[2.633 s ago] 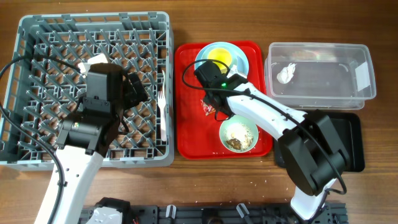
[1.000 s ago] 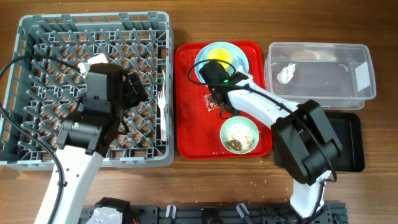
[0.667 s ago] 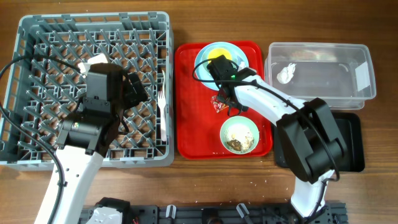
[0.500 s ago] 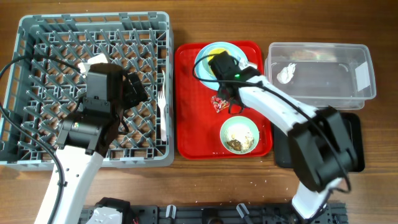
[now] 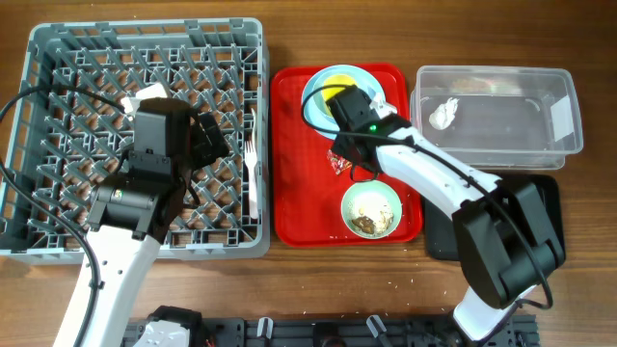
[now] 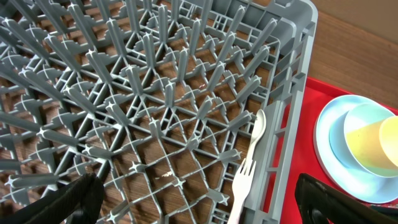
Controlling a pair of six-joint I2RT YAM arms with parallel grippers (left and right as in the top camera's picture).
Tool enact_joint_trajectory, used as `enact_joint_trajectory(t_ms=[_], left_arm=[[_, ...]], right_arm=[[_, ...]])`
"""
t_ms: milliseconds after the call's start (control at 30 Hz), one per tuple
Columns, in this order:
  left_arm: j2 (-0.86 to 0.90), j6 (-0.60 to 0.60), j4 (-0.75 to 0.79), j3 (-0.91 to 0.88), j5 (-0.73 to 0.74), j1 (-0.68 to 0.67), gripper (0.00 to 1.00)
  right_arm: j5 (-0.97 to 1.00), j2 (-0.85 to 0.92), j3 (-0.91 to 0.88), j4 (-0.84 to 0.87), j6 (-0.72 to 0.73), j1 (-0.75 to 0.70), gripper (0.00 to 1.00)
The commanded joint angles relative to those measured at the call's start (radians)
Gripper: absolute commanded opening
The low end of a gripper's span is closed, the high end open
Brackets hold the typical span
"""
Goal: Sort waste into correct bins and load items into the dishwasher rack
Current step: 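Close the right gripper on the red wrapper and lift it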
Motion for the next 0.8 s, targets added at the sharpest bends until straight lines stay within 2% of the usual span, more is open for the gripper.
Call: enact_joint_trajectory(t_ms=[0,567,767], left_arm=[[0.002,-0.009,0.002,0.003,-0.014,0.007,1.0],[0.002,-0.009,0.002,0.003,-0.014,0.007,1.0],[0.002,-0.009,0.002,0.003,-0.014,0.007,1.0]], right_arm=[[-0.005,-0.001,-0.05,0.053,0.029,0.007,0.48],[0.0,0.033,-0.065,0.13,0.029,0.04,0.49],[0.0,0.042,-0.065,0.138,0.03,0.04,0.44]])
